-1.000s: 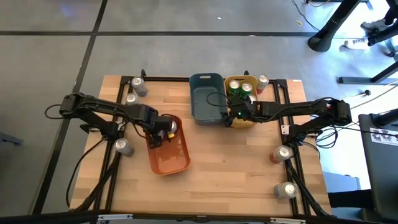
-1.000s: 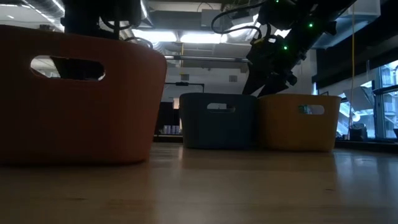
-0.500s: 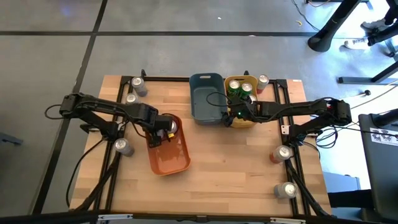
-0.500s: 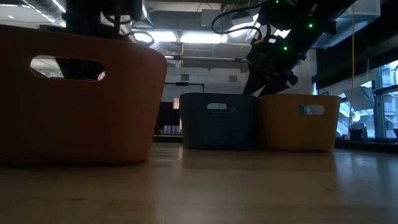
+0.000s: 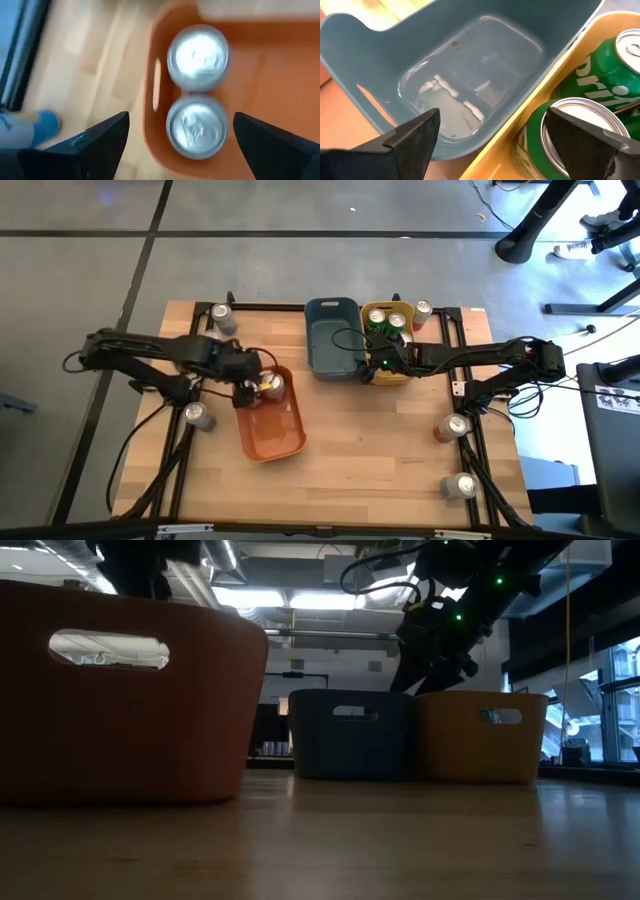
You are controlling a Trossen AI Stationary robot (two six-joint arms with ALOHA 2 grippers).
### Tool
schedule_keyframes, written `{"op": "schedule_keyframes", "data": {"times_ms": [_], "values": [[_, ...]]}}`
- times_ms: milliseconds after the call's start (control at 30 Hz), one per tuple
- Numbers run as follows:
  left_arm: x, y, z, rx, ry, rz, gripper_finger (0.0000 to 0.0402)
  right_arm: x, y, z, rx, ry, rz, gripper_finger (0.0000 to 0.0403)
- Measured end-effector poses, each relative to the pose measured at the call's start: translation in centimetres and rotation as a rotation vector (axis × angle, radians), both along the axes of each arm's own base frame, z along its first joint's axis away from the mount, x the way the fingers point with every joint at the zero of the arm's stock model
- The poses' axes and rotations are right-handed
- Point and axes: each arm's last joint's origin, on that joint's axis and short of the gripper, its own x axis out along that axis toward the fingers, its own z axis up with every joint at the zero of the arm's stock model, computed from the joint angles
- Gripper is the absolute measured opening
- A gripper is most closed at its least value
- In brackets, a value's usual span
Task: Sort soda cans
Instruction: Put the pink-white soda can into the orange bin
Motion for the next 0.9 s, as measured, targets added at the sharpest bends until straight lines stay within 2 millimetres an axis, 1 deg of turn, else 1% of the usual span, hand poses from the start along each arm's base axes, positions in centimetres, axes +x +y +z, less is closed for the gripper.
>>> {"op": "schedule_keyframes", "data": {"times_ms": [133, 233, 333, 433, 533, 667, 767, 900], "values": [[-1.1, -0.4, 0.9, 0.023, -0.214, 0.0, 0.0345, 0.1, 0.0, 0.1, 0.0, -0.014, 0.0, 0.0358], [-1.4, -0.7, 1.1, 0.033, -0.372, -0.001, 0.0345, 0.3, 0.0, 0.4, -0.008, -0.037, 0.02, 0.0358], [-1.2, -0.9, 0.8, 0.083, -0.544, 0.008, 0.0345, 0.9, 0.0, 1.5, -0.021, -0.046, 0.097, 0.0358], [-0.4, -1.1, 0.0, 0.126, -0.666, -0.038, 0.0345, 1.0, 0.6, 3.0, -0.012, -0.014, 0.175, 0.0358], [0.1, -1.1, -0.8, 0.15, -0.714, -0.065, 0.0345, 0.8, 1.7, 5.3, -0.01, 0.049, 0.227, 0.0358], [0.5, -1.0, -1.8, 0.17, -0.735, -0.077, 0.0345, 0.2, 3.7, 8.3, 0.014, 0.141, 0.287, 0.0358], [0.6, -0.7, -1.9, 0.189, -0.755, -0.077, 0.0345, -0.3, 5.4, 10.0, 0.038, 0.178, 0.326, 0.0358], [0.8, -0.5, -1.9, 0.199, -0.773, -0.069, 0.0345, -1.6, 7.5, 11.1, 0.115, 0.253, 0.349, 0.0358]]}}
